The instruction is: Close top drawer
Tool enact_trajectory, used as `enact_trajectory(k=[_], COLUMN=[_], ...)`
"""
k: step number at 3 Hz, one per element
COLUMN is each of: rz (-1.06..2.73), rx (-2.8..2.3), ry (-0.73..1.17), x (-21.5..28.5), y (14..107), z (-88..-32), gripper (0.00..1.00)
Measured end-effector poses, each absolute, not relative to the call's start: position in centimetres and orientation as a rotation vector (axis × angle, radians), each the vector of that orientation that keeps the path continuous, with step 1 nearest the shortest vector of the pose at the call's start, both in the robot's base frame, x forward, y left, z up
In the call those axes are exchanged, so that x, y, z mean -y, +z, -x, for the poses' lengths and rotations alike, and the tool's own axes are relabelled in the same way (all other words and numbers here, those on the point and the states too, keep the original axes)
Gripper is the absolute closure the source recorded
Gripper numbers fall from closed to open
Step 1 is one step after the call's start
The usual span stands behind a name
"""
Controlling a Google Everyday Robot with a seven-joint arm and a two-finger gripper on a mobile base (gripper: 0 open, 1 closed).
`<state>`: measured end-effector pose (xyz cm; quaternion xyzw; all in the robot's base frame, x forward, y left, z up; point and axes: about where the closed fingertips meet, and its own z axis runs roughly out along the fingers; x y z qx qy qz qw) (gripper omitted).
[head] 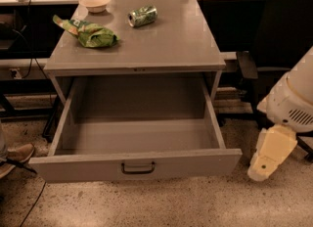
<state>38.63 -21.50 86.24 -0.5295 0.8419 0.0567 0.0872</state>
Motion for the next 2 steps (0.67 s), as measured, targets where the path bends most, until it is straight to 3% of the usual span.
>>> enact_trajectory(k=[1, 2], rz=[1.507, 1.464], rx=[-2.646, -2.718], ry=[0.279, 0.345], x=[21.8, 21.2], y=[80.4, 76.3], z=[-36.5, -35.2], gripper=[0.00, 0.13])
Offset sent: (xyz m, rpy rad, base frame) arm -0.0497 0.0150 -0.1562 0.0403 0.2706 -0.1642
